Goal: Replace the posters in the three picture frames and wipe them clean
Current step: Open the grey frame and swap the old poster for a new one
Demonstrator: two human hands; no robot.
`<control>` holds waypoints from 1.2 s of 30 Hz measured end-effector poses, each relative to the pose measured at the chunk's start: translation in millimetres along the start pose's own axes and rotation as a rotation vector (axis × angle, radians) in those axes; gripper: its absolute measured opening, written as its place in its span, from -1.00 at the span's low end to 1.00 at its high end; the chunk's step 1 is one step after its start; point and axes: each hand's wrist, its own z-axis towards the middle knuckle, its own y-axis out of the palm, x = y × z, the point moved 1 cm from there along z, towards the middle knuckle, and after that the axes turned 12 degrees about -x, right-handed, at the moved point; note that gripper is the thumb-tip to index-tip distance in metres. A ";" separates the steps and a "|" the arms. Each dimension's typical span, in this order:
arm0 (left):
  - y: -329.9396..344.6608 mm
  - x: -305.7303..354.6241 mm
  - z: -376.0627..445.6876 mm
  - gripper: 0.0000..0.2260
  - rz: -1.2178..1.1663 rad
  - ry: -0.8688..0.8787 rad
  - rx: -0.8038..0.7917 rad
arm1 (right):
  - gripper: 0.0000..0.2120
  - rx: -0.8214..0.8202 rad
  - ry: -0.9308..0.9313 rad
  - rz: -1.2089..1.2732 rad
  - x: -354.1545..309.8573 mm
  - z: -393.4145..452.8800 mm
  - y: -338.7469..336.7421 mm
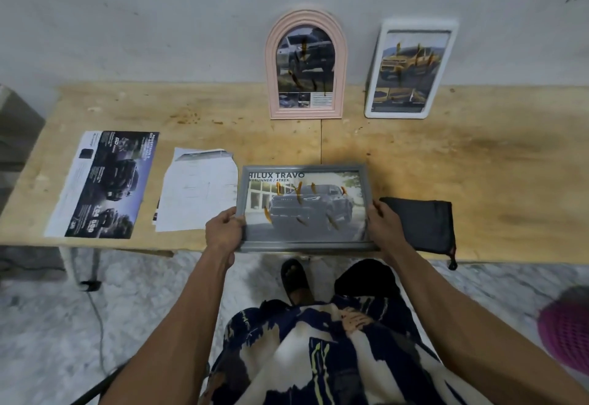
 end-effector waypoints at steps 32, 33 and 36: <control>38.2 11.6 25.4 -0.62 0.587 0.000 0.067 | -0.31 0.331 0.358 -0.546 15.2 9.6 -39.4; 38.6 10.3 26.6 -0.64 0.594 0.004 0.073 | -0.25 0.277 0.400 -0.557 21.1 12.0 -42.1; 38.7 6.6 30.5 -0.67 0.617 0.011 0.086 | -0.21 0.212 0.424 -0.628 26.8 16.1 -44.6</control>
